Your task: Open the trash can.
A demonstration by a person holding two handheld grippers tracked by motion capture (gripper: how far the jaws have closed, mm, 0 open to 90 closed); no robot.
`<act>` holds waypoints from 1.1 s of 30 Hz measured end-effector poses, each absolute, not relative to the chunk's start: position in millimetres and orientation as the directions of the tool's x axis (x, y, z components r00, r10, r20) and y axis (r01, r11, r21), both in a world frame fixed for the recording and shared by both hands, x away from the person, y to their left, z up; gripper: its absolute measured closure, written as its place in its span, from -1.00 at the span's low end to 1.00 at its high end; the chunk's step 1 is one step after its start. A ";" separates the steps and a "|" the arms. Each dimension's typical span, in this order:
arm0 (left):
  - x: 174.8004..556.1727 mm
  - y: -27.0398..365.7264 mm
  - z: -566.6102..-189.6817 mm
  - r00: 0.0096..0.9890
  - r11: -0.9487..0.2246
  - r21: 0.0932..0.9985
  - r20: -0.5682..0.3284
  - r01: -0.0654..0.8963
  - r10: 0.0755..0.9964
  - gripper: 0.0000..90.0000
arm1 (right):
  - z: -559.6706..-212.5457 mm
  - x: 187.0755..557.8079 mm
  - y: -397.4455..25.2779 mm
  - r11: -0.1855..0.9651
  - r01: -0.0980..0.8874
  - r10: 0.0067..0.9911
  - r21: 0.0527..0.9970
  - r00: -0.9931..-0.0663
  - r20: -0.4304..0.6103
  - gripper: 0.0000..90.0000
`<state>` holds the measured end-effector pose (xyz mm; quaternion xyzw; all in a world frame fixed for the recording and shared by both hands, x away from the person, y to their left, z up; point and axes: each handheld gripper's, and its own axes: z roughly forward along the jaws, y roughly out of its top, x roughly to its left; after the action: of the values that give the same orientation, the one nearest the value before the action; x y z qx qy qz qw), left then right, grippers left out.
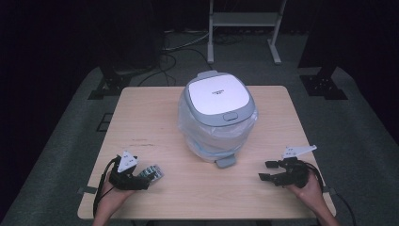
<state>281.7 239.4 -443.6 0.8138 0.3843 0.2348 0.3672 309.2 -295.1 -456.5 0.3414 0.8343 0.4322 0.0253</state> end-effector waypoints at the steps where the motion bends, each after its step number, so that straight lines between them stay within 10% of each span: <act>1: 281.8 239.1 -443.6 0.595 -0.436 0.778 0.101 0.452 0.797 -0.81 | -455.6 309.9 -293.8 0.392 0.546 0.588 0.740 -0.767 0.255 -0.28; 33: 281.3 240.4 -447.4 0.618 -0.453 0.761 0.087 0.465 0.781 -0.81 | -356.8 316.9 -264.0 0.437 0.452 0.479 0.778 -0.849 0.224 -0.12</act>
<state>281.3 240.4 -447.4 0.8237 0.3783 0.2190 0.3612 316.9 -264.0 -356.8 0.2747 0.8475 0.4538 0.0152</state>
